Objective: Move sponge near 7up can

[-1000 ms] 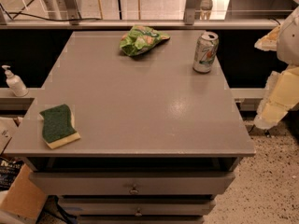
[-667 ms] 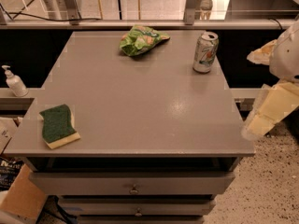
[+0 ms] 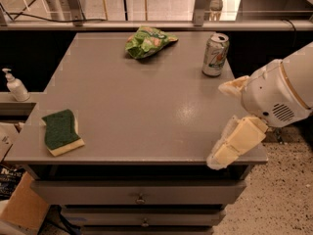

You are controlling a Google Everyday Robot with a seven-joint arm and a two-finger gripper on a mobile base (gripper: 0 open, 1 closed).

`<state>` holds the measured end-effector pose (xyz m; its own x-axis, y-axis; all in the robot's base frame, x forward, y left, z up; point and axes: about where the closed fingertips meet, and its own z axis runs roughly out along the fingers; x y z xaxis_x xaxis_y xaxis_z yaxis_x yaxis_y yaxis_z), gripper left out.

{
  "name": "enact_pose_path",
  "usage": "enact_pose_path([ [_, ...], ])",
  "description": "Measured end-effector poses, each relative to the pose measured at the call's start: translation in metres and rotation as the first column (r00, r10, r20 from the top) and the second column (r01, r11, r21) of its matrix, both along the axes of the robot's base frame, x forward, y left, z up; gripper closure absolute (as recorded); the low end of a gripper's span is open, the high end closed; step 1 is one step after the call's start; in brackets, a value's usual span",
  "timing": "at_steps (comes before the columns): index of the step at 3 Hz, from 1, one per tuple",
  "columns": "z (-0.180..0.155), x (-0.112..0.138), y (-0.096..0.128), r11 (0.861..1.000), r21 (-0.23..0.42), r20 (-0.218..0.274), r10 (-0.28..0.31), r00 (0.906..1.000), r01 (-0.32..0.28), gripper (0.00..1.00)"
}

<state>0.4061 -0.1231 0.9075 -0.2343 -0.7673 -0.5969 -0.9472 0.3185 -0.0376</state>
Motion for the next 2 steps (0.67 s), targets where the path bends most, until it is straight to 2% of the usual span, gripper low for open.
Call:
enact_pose_path([
  [1, 0.0032, -0.0026, 0.0094, 0.999, 0.032, -0.004, 0.005, 1.0, -0.005, 0.0],
  [2, 0.0033, -0.0026, 0.0095, 0.999, 0.032, -0.003, 0.005, 1.0, -0.005, 0.0],
])
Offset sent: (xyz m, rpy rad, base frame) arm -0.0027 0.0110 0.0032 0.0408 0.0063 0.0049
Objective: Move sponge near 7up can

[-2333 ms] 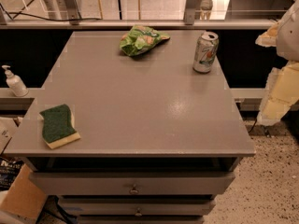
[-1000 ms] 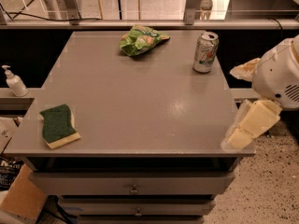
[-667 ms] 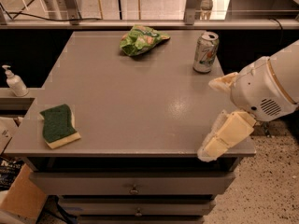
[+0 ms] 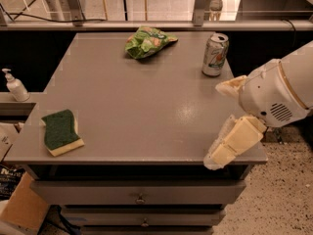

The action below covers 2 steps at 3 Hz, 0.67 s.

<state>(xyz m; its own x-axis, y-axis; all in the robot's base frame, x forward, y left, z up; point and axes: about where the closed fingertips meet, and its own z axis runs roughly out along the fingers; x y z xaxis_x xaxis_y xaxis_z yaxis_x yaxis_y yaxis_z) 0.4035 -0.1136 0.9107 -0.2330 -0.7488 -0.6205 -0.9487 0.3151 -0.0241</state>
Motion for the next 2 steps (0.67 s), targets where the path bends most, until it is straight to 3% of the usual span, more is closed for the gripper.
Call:
enact_pose_path([
  [1, -0.002, 0.007, 0.02, 0.998, 0.061, 0.039, 0.004, 0.9992, -0.007, 0.0],
  [2, -0.008, 0.022, 0.061, 0.986, 0.162, 0.1, 0.009, 0.995, -0.025, 0.0],
])
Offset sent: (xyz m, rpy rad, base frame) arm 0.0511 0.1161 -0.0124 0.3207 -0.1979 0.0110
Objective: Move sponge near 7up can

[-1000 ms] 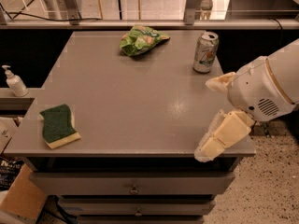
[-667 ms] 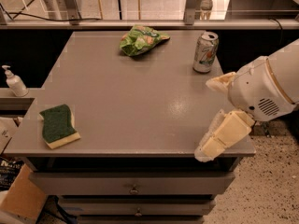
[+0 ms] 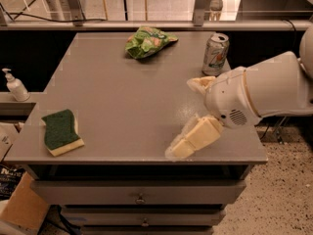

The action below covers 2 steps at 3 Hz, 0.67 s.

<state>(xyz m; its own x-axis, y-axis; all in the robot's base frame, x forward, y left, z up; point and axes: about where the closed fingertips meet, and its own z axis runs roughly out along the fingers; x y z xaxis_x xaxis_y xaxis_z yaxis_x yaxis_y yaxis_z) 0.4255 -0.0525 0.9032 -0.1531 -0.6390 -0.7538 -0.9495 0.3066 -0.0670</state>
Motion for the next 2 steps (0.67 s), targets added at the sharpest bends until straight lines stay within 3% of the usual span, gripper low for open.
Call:
enact_pose_path([
  [1, -0.005, 0.016, 0.05, 0.996, 0.09, 0.05, -0.006, 0.9987, 0.002, 0.0],
  [2, -0.013, 0.024, 0.097, 0.989, 0.151, 0.064, -0.016, 0.9978, 0.006, 0.0],
])
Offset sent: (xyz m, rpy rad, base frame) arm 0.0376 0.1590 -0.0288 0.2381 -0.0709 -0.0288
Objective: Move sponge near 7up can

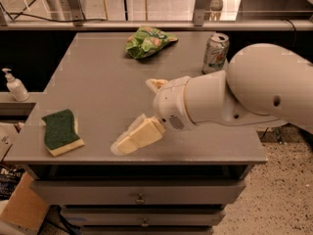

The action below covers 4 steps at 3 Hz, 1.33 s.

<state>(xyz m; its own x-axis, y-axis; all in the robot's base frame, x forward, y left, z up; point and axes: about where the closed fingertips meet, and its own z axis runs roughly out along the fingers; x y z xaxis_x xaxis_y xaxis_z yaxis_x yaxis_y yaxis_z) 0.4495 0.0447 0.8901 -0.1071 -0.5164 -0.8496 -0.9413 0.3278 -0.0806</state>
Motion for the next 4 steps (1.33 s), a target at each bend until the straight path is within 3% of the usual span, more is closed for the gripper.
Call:
enact_pose_path([
  [2, -0.034, 0.01, 0.077, 0.997, 0.063, -0.043, -0.033, 0.9985, 0.036, 0.0],
  [4, -0.053, 0.024, 0.107, 0.988, 0.119, -0.086, -0.086, 0.9925, 0.096, 0.0],
])
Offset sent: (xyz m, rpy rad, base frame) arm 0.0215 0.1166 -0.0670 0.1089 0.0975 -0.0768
